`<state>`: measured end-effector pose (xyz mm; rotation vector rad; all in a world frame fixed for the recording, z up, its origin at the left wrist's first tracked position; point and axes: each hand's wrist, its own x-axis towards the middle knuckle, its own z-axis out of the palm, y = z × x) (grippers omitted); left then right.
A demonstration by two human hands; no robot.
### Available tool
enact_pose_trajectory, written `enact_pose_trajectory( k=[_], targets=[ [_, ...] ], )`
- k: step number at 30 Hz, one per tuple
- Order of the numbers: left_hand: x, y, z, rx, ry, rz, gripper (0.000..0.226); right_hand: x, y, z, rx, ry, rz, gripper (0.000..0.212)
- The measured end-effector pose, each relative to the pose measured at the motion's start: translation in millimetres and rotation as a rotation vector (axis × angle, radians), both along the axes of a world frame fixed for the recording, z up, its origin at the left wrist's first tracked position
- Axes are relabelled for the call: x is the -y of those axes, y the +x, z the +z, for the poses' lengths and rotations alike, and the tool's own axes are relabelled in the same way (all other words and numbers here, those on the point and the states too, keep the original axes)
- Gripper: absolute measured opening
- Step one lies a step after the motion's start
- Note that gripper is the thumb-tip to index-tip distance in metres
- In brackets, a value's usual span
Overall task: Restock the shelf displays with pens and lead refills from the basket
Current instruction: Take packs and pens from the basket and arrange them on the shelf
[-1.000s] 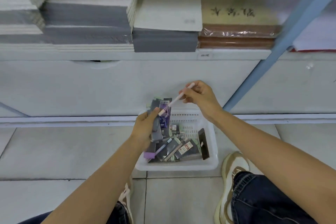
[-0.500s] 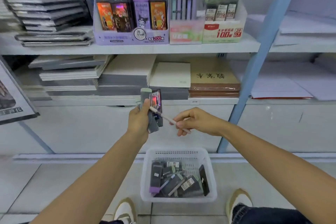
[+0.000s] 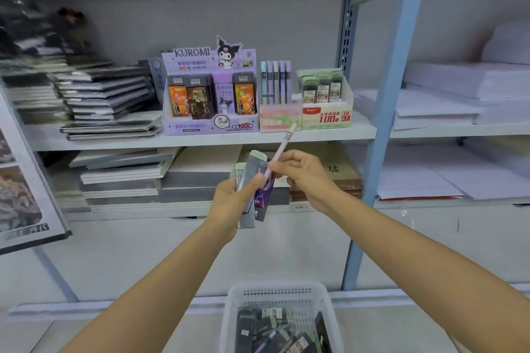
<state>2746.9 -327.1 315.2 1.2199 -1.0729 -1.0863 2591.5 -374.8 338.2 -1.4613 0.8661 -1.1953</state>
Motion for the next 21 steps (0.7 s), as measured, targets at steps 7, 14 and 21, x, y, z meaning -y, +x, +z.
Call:
enact_pose_trajectory(
  k=[7, 14, 21],
  targets=[
    [5.5, 7.0, 12.6, 0.084, -0.019, 0.045, 0.019, 5.8, 7.0, 7.6, 0.022, -0.008, 0.041, 0.016],
    [16.1, 11.8, 32.6, 0.193, -0.105, 0.027, 0.014, 23.1, 6.9, 50.2, 0.124, -0.155, -0.094, 0.015],
    [44.4, 18.0, 75.2, 0.226, -0.165, 0.013, 0.030, 48.5, -11.2, 123.4, -0.032, -0.357, -0.043, 0.015]
  ],
)
